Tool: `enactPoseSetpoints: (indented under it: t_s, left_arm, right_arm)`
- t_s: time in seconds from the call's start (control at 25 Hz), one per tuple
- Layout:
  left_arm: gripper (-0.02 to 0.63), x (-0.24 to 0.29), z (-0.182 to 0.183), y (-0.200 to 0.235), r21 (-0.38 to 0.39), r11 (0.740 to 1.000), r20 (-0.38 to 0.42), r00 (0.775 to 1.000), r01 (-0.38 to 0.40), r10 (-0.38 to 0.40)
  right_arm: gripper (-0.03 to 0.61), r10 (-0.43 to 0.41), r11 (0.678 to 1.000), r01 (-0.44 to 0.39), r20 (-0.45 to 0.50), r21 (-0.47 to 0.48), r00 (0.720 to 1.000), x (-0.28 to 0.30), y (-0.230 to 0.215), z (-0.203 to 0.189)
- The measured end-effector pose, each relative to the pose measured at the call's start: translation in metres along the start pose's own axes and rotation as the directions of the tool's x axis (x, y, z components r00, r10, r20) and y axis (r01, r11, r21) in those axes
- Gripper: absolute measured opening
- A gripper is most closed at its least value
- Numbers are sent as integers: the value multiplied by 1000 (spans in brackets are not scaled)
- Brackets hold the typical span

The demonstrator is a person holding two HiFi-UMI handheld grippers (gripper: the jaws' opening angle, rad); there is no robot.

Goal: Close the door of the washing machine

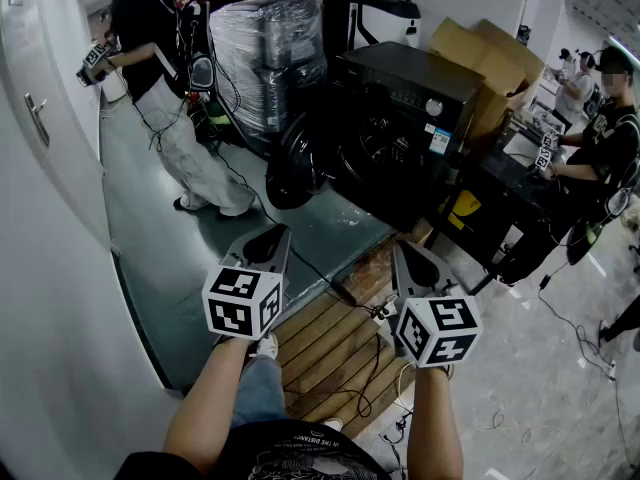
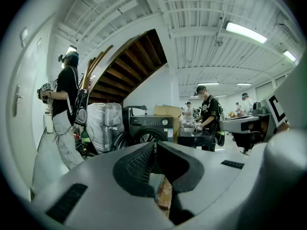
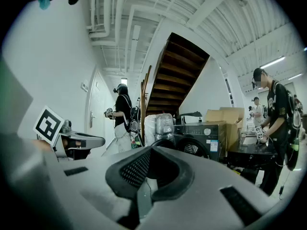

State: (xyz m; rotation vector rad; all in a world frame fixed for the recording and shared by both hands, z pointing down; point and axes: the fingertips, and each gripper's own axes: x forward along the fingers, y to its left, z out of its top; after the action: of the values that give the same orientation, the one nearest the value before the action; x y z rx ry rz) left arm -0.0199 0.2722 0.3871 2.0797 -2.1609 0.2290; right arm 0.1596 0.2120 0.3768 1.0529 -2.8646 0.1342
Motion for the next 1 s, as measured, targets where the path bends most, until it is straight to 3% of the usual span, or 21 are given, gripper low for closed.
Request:
enactPoseSetpoints:
  t_s: [1.0]
  left_arm:
    - [54,18,3,-22,-2,999,-6,999,39,-39]
  right_arm:
    - [20,12,1000,-12,5,-1,1000,-4,-12,-2]
